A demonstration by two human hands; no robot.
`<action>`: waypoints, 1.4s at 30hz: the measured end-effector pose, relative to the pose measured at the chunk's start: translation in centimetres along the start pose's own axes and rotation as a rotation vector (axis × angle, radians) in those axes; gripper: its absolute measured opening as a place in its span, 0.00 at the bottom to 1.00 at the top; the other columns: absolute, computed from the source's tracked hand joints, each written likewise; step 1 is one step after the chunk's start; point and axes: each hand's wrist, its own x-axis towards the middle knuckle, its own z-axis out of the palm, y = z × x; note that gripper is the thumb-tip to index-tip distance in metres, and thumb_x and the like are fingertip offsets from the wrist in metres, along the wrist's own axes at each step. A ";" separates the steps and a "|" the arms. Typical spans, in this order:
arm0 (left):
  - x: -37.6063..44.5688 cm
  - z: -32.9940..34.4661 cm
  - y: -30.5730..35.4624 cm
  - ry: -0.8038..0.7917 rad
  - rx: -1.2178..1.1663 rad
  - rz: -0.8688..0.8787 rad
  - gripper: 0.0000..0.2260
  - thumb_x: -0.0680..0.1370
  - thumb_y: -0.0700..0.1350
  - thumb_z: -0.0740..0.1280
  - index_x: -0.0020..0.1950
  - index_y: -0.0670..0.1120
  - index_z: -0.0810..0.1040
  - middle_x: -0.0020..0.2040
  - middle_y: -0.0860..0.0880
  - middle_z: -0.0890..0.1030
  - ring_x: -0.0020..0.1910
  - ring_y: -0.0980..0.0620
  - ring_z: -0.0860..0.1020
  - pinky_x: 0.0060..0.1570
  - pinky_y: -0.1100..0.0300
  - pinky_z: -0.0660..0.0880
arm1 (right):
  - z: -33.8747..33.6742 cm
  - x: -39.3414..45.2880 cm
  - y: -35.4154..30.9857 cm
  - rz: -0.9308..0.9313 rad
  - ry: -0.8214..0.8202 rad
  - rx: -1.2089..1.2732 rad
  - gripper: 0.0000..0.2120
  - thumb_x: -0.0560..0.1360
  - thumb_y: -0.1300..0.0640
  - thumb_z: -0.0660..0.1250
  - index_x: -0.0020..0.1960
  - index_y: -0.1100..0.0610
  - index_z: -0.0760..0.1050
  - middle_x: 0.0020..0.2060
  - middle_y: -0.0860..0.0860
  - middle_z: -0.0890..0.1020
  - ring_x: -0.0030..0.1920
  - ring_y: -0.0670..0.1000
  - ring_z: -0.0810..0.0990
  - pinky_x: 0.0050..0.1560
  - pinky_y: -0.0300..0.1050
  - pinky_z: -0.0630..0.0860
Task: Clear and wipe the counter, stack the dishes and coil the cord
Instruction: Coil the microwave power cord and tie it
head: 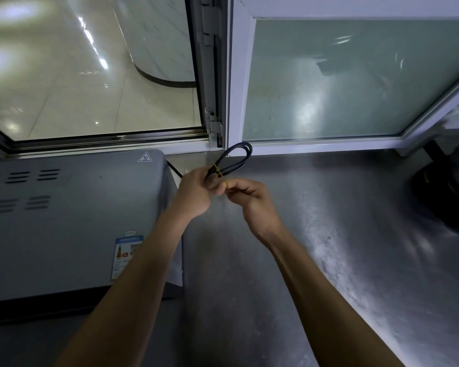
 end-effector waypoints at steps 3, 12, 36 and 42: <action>0.2 0.4 0.0 -0.011 0.057 0.044 0.12 0.81 0.35 0.60 0.43 0.49 0.74 0.40 0.49 0.78 0.40 0.47 0.76 0.33 0.68 0.63 | -0.4 -0.2 0.0 -0.015 0.058 0.083 0.17 0.73 0.79 0.57 0.44 0.65 0.81 0.47 0.57 0.86 0.54 0.51 0.83 0.60 0.41 0.75; 0.3 1.2 -0.2 -0.039 0.182 0.051 0.12 0.84 0.42 0.57 0.41 0.47 0.73 0.41 0.42 0.79 0.42 0.43 0.78 0.40 0.51 0.70 | 0.1 0.5 -0.1 -0.180 0.211 0.023 0.13 0.76 0.74 0.65 0.61 0.70 0.78 0.60 0.65 0.81 0.68 0.53 0.76 0.68 0.55 0.74; -0.3 2.9 0.5 0.217 0.218 0.059 0.11 0.82 0.37 0.60 0.59 0.43 0.80 0.47 0.43 0.76 0.49 0.41 0.77 0.42 0.56 0.65 | 2.2 -0.7 1.4 0.102 0.799 0.684 0.08 0.78 0.60 0.70 0.51 0.65 0.75 0.37 0.54 0.80 0.44 0.56 0.85 0.51 0.50 0.82; -0.7 2.8 1.0 0.184 0.198 0.126 0.10 0.81 0.37 0.61 0.61 0.41 0.78 0.48 0.44 0.74 0.51 0.41 0.76 0.45 0.56 0.65 | 0.0 0.3 0.9 0.210 0.750 0.720 0.05 0.78 0.63 0.69 0.47 0.64 0.76 0.34 0.54 0.80 0.41 0.54 0.84 0.49 0.48 0.83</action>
